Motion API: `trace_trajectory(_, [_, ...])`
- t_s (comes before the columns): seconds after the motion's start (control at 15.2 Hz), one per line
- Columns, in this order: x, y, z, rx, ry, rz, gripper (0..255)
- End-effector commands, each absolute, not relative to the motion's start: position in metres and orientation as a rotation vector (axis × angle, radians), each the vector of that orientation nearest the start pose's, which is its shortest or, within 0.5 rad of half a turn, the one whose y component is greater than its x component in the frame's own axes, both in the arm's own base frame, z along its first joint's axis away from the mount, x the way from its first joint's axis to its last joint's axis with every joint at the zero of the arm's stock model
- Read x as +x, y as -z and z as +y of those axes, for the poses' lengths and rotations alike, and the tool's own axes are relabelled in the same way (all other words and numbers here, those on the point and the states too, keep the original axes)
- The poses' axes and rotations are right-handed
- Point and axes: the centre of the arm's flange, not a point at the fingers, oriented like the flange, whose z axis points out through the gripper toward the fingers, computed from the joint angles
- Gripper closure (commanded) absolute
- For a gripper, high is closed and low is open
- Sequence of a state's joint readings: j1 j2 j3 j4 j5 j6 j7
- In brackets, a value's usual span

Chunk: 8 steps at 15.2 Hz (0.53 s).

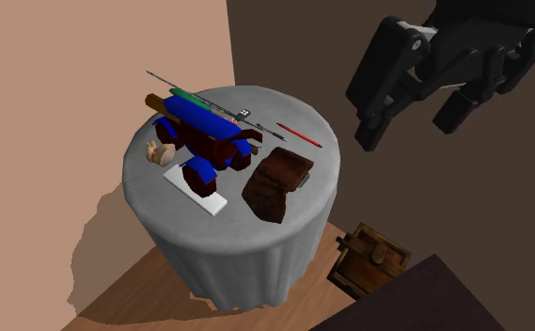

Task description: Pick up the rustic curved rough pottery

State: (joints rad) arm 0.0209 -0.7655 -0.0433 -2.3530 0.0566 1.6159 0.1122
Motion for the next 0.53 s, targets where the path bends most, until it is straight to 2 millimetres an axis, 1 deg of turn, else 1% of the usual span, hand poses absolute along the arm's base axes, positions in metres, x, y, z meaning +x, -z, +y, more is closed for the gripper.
trace_trajectory(0.0, [0.317, -0.59, -0.005, -3.048, 0.036, 0.19, 0])
trace_trajectory(0.46, [0.363, -0.524, -0.073, -2.924, 0.051, 0.038, 0])
